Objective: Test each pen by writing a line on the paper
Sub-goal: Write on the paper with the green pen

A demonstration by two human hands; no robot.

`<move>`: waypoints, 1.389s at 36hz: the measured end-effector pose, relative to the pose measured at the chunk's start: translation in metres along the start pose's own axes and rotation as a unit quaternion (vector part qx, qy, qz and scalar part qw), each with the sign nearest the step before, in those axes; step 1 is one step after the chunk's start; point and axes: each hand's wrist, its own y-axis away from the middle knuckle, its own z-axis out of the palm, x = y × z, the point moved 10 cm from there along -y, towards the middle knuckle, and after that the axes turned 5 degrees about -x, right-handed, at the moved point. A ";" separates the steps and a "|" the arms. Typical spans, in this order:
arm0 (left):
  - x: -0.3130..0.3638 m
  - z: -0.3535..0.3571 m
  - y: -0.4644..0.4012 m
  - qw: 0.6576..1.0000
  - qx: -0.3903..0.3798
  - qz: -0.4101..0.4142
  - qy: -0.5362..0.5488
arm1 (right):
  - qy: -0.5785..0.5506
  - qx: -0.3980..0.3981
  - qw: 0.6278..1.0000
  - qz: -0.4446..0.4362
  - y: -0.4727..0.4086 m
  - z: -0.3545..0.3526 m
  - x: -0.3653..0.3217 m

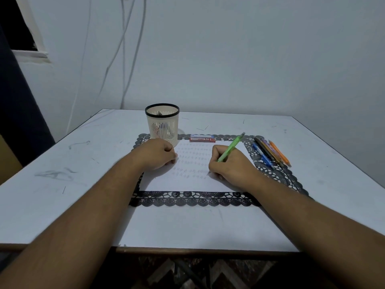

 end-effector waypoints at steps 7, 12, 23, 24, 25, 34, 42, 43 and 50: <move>0.002 0.000 0.000 1.000 0.005 0.001 -0.010 | 0.037 0.008 0.999 -0.008 0.001 -0.003 -0.003; 0.002 -0.001 0.000 1.000 0.007 0.002 -0.007 | 0.089 0.014 0.996 -0.027 0.002 -0.003 -0.009; 0.001 0.000 -0.002 1.000 0.003 0.002 -0.008 | 0.057 0.014 0.998 -0.024 0.000 -0.003 -0.004; 0.001 0.000 -0.002 1.000 0.003 0.003 -0.007 | 0.052 0.015 0.998 -0.023 0.000 -0.003 -0.003; 0.001 0.000 -0.001 1.000 0.004 0.004 -0.007 | 0.048 0.017 0.998 -0.022 0.000 -0.004 -0.003; 0.000 0.000 -0.002 1.000 0.004 0.005 -0.011 | -0.162 0.047 0.986 -0.009 -0.007 -0.016 0.006; 0.001 0.000 -0.002 1.000 0.005 0.006 -0.011 | -0.018 0.021 1.000 -0.006 -0.001 -0.007 0.001; 0.001 0.000 -0.001 1.000 0.005 0.006 -0.010 | 0.003 0.017 1.000 -0.007 0.000 -0.006 0.000; -0.001 0.000 -0.002 1.000 0.003 0.005 -0.005 | 0.060 0.023 0.998 -0.019 0.002 -0.006 -0.004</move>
